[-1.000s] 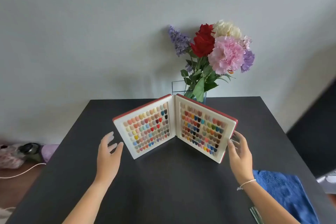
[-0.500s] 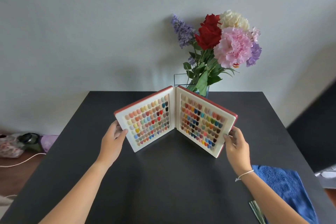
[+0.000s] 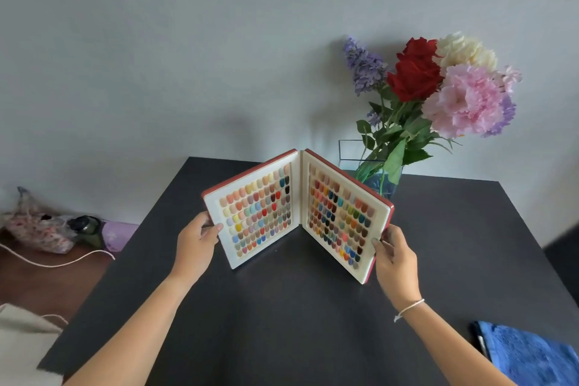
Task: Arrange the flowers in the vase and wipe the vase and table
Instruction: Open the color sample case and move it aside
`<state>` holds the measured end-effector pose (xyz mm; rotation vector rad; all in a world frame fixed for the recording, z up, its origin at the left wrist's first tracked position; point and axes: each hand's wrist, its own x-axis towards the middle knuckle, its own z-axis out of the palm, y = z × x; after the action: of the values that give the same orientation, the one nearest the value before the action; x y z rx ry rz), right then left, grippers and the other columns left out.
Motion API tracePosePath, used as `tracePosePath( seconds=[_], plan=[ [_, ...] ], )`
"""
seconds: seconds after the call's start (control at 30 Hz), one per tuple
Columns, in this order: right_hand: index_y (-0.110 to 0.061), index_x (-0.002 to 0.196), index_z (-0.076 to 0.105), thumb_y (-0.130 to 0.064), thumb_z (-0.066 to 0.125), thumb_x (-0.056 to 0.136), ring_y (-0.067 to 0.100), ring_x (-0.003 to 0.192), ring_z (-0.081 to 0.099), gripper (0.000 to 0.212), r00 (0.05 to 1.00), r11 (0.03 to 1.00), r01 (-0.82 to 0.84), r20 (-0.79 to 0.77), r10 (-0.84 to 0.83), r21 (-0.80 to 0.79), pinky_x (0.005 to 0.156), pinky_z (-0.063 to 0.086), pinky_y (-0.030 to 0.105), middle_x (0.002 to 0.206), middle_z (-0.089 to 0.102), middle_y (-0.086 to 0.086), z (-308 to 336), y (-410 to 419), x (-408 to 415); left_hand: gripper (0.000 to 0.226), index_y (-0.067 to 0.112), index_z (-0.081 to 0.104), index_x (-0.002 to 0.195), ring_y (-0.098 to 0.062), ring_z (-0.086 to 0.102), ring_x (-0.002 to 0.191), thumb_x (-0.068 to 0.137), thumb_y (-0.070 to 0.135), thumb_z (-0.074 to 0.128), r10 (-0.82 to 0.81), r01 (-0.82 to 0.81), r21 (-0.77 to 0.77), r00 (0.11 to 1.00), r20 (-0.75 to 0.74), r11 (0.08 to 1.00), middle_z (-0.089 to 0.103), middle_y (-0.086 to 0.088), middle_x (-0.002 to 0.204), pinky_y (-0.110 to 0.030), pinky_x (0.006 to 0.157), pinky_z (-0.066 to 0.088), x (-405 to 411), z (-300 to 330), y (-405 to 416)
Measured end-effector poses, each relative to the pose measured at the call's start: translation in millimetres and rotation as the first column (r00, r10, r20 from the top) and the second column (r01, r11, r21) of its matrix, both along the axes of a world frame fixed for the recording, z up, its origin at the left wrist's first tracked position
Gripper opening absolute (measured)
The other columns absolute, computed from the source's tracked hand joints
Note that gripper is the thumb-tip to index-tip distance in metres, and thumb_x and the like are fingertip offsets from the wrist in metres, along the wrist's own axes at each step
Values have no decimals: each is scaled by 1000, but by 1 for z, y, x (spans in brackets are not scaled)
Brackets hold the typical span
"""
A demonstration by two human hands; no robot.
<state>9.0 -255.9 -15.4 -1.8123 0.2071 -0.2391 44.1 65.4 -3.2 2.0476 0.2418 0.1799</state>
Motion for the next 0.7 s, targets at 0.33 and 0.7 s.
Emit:
tracePosePath(
  seconds=[0.33, 0.7],
  plan=[
    [-23, 104, 47, -5, 50, 88, 15, 97, 58, 24, 988, 988, -152, -26, 152, 21, 89, 49, 48, 108, 58, -4, 13, 96, 73, 14, 24, 55, 101, -12, 61, 97, 89, 16, 56, 141, -140, -13, 989, 35, 990, 63, 6, 106, -27, 71, 53, 44, 4, 99],
    [-24, 104, 47, -9, 50, 89, 27, 104, 61, 21, 991, 991, -131, -12, 131, -23, 88, 49, 48, 107, 57, -6, 23, 161, 169, 12, 20, 54, 102, -14, 61, 96, 90, 18, 55, 196, -195, -23, 977, 82, 981, 62, 2, 109, -24, 69, 52, 129, 2, 143]
  ],
)
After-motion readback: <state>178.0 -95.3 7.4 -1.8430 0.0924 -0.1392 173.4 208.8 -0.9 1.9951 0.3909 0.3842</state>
